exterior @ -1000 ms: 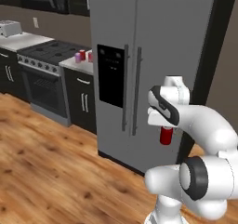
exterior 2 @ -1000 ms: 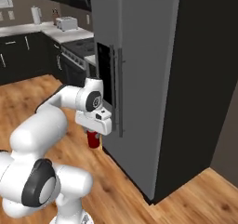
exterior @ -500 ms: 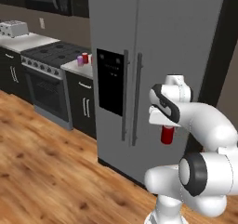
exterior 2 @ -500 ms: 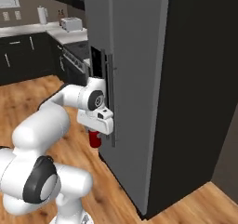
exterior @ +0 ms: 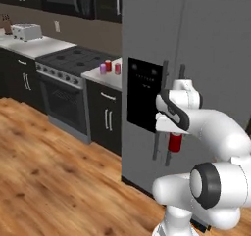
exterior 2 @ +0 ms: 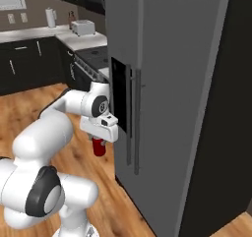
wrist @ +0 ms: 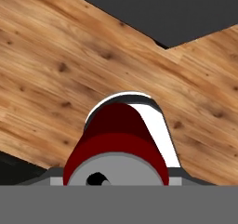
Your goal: Four empty soda cans are scattered around the kitchen. Gather all the cans and cluster them next to the stove for recycling.
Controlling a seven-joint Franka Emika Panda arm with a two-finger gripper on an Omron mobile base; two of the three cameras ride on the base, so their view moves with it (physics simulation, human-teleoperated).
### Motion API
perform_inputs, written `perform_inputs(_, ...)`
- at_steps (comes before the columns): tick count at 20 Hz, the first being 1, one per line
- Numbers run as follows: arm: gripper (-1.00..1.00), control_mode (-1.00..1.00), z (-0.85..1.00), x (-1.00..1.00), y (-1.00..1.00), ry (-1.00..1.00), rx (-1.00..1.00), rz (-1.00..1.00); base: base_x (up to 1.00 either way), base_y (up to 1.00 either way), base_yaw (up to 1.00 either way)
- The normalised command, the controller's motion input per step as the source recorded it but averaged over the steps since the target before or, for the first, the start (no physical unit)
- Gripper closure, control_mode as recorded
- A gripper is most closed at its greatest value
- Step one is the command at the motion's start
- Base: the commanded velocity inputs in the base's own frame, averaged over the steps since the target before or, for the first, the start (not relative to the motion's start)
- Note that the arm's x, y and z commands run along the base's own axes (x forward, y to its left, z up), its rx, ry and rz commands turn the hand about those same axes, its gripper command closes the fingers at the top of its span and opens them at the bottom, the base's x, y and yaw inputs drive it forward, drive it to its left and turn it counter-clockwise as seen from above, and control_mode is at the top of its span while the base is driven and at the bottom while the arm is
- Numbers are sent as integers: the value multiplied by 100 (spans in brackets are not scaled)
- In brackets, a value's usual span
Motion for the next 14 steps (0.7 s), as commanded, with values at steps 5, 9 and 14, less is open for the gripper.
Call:
perform_inputs(5, 100, 100, 0, 0, 0, 0, 0, 0, 53, 53, -1)
perform_inputs(9, 100, 100, 0, 0, 0, 0, 0, 0, 55, 49, -3)
perform_inputs(14, 100, 100, 0, 0, 0, 0, 0, 0, 55, 50, -5)
